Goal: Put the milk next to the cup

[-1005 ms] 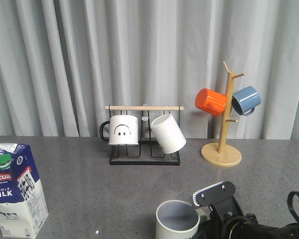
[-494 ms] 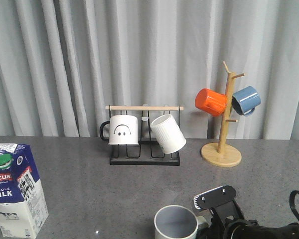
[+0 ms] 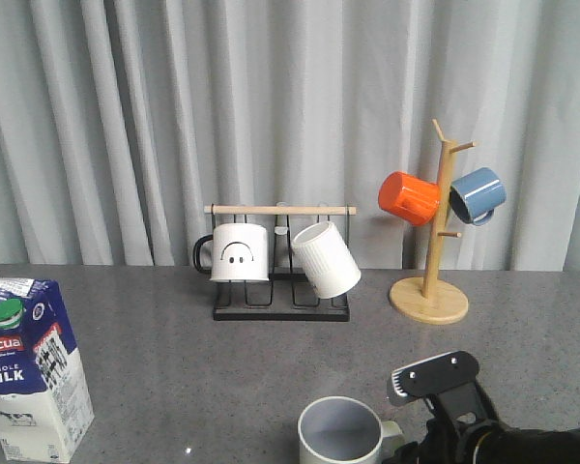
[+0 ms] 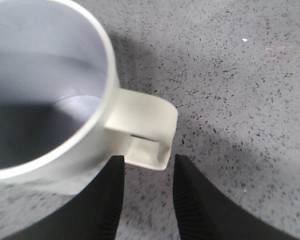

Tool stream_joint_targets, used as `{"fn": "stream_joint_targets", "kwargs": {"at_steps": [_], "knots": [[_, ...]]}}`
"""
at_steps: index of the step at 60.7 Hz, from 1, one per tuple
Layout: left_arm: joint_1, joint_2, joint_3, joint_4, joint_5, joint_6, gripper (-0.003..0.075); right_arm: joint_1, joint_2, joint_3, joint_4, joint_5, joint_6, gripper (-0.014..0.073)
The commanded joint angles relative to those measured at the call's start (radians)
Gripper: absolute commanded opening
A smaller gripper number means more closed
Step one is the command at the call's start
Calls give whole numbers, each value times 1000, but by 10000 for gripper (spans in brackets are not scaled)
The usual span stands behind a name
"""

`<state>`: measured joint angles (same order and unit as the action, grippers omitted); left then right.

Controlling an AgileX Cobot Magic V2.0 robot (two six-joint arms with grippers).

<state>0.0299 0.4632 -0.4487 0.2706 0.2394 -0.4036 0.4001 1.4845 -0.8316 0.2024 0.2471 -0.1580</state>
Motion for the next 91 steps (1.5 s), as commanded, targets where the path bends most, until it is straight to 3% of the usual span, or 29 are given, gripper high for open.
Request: {"fn": "stream_joint_targets", "kwargs": {"at_steps": [1, 24, 33, 46, 58, 69, 79, 91], "knots": [[-2, 11, -36, 2, -63, -4, 380, 1, -79, -30, 15, 11, -4, 260], [-2, 11, -36, 2, -44, -4, 380, 0, -331, -28, 6, 263, -14, 255], [-2, 11, -36, 0, -39, -4, 380, 0, -472, -14, 7, 353, -35, 189], [-2, 11, -36, 0, -39, -4, 380, 0, -742, 219, 11, 341, -55, -16], [-2, 11, -36, -1, -40, -4, 380, -1, -944, 375, -29, 352, -53, -9], [-2, 15, -98, -1, -16, -3, 413, -1, -1008, 403, -55, 363, -53, -8], [-2, 68, -260, -28, 159, 86, 526, -1, -1008, 403, -72, 361, -53, -4], [-2, 203, -486, -192, 515, 412, 570, -1, -1008, 403, -73, 360, -53, -5]]}}
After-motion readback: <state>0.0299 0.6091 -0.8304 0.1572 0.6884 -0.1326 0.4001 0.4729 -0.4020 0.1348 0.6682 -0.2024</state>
